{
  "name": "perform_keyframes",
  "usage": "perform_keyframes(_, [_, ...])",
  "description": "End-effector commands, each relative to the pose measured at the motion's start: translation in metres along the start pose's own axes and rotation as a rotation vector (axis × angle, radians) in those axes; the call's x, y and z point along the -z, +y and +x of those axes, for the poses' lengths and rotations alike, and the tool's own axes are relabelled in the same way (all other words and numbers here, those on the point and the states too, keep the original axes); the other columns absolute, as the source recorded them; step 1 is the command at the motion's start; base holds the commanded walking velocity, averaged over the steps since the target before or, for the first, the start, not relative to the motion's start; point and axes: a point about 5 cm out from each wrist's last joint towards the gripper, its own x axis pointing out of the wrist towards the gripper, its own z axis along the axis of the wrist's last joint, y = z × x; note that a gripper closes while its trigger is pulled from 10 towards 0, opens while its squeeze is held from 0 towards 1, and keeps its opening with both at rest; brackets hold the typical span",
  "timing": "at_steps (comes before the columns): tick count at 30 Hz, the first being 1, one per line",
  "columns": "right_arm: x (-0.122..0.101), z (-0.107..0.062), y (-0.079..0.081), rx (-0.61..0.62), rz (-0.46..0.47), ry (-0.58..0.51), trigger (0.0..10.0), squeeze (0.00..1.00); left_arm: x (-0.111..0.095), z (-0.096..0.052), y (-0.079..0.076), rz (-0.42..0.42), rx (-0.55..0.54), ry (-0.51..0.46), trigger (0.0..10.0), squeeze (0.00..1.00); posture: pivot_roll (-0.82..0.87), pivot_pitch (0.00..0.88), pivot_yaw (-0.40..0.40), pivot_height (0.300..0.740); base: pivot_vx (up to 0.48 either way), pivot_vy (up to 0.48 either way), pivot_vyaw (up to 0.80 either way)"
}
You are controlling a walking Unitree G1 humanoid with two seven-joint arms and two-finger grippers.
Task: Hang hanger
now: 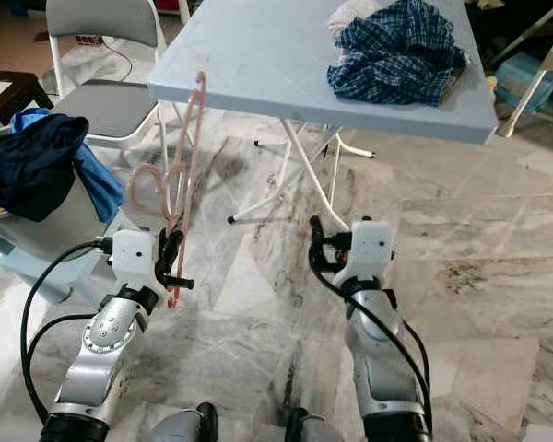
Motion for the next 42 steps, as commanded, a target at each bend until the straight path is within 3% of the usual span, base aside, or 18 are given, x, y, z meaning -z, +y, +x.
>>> perform_keyframes(1, [-0.001,-0.003,0.003,-0.017,-0.018,0.003,10.0,0.00,-0.003,-0.001,0.004,0.001,0.002,-0.007,10.0,0.00,0.10,0.270,0.007,0.740,0.000,0.349,0.00])
perform_keyframes(3, [0.000,-0.005,0.007,-0.047,-0.057,0.008,10.0,0.00,-0.003,-0.002,0.004,0.005,0.007,-0.004,10.0,0.00,0.10,0.277,0.009,0.740,0.000,0.349,0.00])
perform_keyframes(11, [0.004,-0.013,0.020,-0.100,-0.018,0.019,10.0,0.00,-0.003,-0.002,0.005,0.013,0.019,0.003,10.0,0.00,0.09,0.293,0.022,0.740,0.000,0.377,0.00])
perform_keyframes(24, [-0.002,-0.010,0.008,-0.059,-0.004,0.000,10.0,0.00,-0.005,0.003,0.008,0.031,0.025,0.000,10.0,0.00,0.09,0.286,0.022,0.740,0.000,0.442,0.00])
perform_keyframes(38, [-0.001,-0.006,0.011,-0.056,0.000,0.009,10.0,0.00,-0.004,0.003,0.012,0.045,0.009,0.002,10.0,0.00,0.10,0.285,0.019,0.740,0.000,0.480,0.00])
perform_keyframes(42, [-0.001,-0.005,0.011,-0.056,0.009,0.004,10.0,0.00,-0.004,0.003,0.012,0.049,0.014,-0.005,10.0,0.00,0.10,0.276,0.019,0.740,0.000,0.287,-0.80])
